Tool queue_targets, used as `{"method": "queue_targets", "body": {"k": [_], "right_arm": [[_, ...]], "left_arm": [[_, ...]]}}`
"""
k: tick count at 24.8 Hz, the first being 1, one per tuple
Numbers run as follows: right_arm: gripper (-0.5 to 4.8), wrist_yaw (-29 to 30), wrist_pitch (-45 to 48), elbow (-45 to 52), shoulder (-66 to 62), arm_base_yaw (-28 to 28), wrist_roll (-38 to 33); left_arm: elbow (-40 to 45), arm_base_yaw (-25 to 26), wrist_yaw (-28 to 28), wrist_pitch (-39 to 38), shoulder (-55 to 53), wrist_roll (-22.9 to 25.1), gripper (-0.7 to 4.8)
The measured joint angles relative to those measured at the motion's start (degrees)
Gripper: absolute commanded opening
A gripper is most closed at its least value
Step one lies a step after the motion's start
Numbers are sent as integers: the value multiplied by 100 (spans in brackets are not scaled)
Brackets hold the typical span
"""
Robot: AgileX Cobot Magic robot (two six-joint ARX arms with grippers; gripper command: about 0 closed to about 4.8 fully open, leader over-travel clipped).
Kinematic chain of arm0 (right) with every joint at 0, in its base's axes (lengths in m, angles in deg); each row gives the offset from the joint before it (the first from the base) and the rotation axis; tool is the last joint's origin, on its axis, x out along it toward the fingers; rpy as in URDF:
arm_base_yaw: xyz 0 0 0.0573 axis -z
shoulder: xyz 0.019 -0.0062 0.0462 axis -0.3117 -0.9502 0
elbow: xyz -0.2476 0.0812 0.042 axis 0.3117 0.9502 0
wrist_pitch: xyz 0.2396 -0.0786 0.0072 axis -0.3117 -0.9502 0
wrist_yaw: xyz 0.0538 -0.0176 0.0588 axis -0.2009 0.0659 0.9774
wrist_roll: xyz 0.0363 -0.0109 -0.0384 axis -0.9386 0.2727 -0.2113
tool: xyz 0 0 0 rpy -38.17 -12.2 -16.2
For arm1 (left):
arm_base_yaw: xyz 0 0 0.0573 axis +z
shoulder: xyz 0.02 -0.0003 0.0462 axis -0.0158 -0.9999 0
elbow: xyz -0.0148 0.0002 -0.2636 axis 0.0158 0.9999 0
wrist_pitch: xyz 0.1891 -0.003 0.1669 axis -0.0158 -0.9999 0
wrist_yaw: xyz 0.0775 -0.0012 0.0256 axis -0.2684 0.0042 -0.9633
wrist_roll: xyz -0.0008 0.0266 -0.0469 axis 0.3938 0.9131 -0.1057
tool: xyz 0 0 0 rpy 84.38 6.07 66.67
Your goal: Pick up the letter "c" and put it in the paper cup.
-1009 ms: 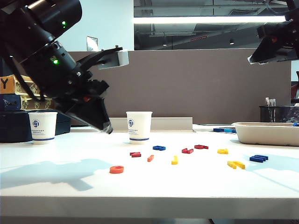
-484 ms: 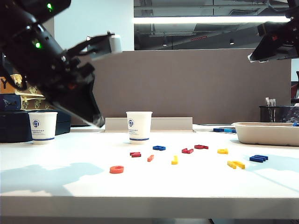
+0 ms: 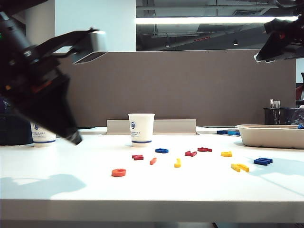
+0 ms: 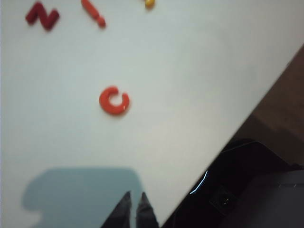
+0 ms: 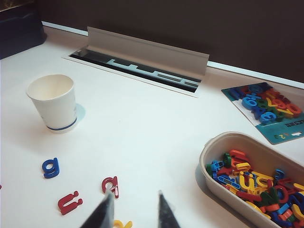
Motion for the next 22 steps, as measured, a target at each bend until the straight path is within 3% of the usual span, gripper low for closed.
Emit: {"method": "queue_targets", "body": {"k": [4,7,8,10,15,22], "right_arm": [[117,4,-39,0,2,-4,0],[117,9,-323,0,66,-4,0],[117,9,-402,0,96,-4,0],[117,9,-538,0,177,-4,0],[117,111,-549,0,378,-4,0],[118,140,-839,0,654,-4,0]], "left_arm": [[149,4,-66,162,245,-74,17],[179,11,-149,970,205,-70,34],[179,9,-149,1172,195,-70,95],[179,9,-149,1484,197,-66,116],[181,9,-146,1534,-157,197,117],[181,11,-9,1895,-664,201,126]]}}
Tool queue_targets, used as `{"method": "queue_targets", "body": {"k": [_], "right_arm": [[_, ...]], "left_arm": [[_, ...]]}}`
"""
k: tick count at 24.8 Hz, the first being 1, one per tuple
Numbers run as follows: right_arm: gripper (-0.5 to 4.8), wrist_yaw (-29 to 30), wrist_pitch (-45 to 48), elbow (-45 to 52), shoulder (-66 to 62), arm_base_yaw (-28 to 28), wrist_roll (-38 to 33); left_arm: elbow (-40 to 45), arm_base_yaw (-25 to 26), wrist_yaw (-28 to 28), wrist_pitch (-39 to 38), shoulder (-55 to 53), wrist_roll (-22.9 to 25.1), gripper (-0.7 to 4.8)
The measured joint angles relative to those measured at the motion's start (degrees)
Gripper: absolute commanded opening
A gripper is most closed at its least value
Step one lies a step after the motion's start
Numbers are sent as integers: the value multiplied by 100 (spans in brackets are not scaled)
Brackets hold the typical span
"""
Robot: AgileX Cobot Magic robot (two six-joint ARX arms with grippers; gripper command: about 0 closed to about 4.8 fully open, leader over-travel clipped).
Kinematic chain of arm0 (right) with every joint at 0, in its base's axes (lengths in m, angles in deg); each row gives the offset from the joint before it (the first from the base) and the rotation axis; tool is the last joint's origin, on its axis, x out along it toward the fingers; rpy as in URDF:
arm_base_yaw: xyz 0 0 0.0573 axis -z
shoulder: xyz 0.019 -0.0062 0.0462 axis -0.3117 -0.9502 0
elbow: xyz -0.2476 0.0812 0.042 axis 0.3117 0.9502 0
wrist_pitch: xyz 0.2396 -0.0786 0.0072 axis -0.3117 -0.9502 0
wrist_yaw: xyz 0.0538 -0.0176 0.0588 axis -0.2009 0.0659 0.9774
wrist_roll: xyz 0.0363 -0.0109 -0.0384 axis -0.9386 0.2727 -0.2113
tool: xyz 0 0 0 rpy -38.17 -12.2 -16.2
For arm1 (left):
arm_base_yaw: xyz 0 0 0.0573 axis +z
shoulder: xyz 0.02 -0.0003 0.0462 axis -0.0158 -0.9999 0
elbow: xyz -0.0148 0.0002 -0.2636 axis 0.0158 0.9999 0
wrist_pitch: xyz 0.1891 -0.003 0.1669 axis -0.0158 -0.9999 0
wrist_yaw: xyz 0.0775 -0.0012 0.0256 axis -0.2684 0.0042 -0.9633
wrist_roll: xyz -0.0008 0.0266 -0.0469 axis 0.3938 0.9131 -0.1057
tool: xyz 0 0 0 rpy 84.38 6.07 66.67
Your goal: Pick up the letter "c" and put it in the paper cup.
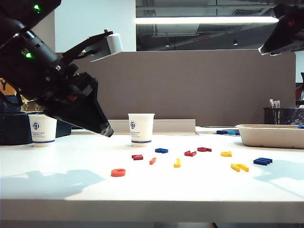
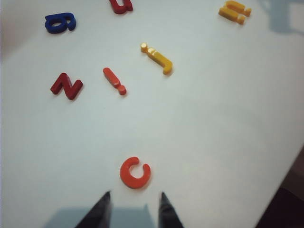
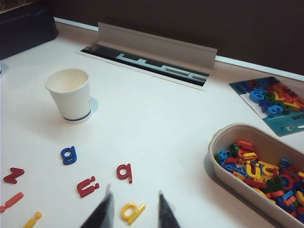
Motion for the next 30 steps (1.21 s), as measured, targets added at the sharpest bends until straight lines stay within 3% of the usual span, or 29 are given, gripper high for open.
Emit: {"method": "queue_targets", "body": {"k": [19,23,30], "right_arm": [[118,2,-833,0,756,0,0],[162,2,-1215,0,844,0,0],[178,2,-1558,0,909,-7,0]], "left_arm": [[0,0,2,439,-566,11,131],[0,0,2,579,-715,11,132],[0,0,2,636,-820,13,132]]}}
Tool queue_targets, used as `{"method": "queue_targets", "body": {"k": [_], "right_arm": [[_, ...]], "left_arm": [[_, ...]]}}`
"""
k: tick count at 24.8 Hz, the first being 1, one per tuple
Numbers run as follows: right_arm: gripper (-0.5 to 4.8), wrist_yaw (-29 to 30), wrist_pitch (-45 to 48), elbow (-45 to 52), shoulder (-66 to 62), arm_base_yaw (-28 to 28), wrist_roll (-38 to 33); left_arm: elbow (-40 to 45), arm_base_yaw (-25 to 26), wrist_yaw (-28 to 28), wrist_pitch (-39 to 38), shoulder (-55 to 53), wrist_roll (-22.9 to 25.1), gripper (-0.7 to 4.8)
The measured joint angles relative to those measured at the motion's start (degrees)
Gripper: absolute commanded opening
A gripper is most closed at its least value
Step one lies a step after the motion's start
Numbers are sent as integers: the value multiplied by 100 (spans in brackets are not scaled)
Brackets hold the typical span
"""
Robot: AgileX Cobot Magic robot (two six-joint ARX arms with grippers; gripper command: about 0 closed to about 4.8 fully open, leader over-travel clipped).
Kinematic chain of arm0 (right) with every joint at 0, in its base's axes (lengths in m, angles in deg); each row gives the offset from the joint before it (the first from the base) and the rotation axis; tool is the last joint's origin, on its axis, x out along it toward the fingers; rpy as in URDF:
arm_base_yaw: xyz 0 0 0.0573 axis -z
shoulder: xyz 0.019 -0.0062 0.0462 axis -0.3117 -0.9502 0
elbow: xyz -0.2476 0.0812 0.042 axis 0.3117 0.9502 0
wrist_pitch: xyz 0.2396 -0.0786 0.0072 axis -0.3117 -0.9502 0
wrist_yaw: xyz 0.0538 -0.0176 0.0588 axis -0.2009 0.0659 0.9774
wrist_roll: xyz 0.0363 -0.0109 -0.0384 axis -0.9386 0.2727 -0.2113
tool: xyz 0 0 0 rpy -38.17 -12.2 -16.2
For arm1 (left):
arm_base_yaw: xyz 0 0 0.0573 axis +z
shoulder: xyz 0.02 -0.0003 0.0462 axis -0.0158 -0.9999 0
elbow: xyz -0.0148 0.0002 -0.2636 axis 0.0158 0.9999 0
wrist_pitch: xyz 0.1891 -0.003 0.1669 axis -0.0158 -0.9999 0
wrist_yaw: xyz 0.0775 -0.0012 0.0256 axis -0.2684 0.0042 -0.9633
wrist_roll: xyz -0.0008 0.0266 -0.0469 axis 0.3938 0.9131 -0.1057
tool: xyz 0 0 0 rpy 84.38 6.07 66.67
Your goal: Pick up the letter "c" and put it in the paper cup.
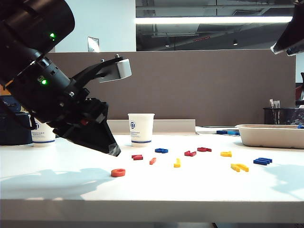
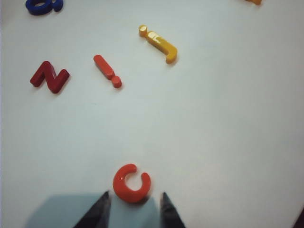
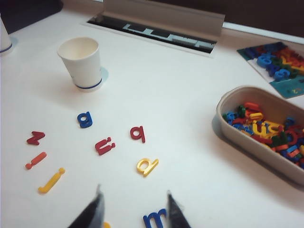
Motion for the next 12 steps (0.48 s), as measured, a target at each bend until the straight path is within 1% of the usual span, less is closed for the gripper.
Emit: {"method": "queue_targets", "body": {"k": [3,5,12], "right_arm": [[181,2,-83,2,-2,0,0],[181,-2,-83,2,-2,-61,0],[181,7,-70,2,-2,-92,0]], "left_arm": [[0,0,0,7,0,79,134],[0,0,0,31,-17,133,163],[0,0,0,197,-201,153,163]]}}
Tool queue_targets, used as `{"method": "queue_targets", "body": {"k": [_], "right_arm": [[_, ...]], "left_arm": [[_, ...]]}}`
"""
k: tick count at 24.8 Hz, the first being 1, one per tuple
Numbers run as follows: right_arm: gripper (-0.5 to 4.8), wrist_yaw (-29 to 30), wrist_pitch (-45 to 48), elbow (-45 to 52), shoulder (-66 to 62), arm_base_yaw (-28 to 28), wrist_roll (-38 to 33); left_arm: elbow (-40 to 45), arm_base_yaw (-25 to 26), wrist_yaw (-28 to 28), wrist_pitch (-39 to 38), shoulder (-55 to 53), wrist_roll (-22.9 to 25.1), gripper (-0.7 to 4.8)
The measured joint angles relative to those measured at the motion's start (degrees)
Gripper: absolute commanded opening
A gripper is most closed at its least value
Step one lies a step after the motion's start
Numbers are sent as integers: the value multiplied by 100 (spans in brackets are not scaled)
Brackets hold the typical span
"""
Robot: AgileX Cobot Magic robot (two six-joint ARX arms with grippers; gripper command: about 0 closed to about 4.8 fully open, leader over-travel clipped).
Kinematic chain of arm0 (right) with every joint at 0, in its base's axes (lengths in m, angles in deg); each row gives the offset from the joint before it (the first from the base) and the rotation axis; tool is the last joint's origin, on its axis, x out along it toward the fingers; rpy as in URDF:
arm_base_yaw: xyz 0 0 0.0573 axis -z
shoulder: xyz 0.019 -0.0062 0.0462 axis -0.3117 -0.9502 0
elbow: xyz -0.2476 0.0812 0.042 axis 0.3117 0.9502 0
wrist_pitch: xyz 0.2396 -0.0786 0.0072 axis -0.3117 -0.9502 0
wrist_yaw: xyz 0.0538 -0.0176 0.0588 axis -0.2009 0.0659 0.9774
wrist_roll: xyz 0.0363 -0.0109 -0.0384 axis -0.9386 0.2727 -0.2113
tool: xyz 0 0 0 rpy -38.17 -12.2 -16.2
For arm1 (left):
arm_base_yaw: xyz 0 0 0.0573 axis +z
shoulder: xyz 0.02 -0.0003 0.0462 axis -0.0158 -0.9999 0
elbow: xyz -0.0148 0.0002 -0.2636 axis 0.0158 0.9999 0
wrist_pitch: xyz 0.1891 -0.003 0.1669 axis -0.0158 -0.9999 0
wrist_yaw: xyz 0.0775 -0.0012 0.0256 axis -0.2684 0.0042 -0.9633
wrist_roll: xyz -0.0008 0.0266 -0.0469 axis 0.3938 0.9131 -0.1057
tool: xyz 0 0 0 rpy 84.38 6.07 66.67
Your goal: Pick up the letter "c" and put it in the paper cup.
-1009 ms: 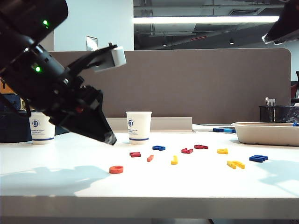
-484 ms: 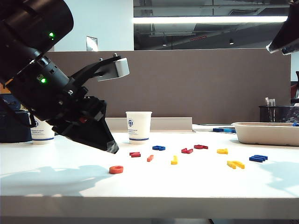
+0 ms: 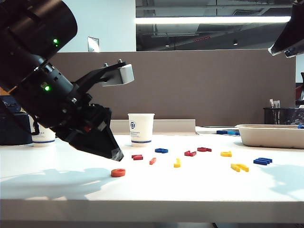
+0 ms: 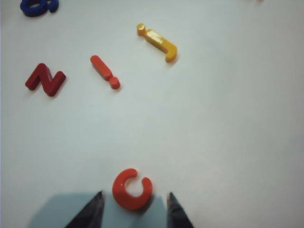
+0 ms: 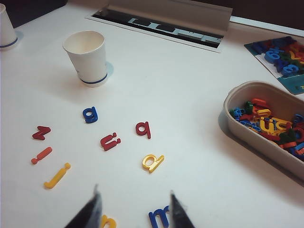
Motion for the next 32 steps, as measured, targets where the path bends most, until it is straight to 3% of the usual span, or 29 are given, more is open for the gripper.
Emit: {"method": "queue_targets", "body": {"k": [18,22,32], "right_arm": [[182,-7,-330,9,0,0,0],[213,-7,-369,9,2,0,0],[213,-9,-415,9,59,0,0]], "left_arm": [[0,0,2,243,-264,-2,162],[0,0,2,243,-264,-2,162],[0,0,2,254,-264,-2,162]]}}
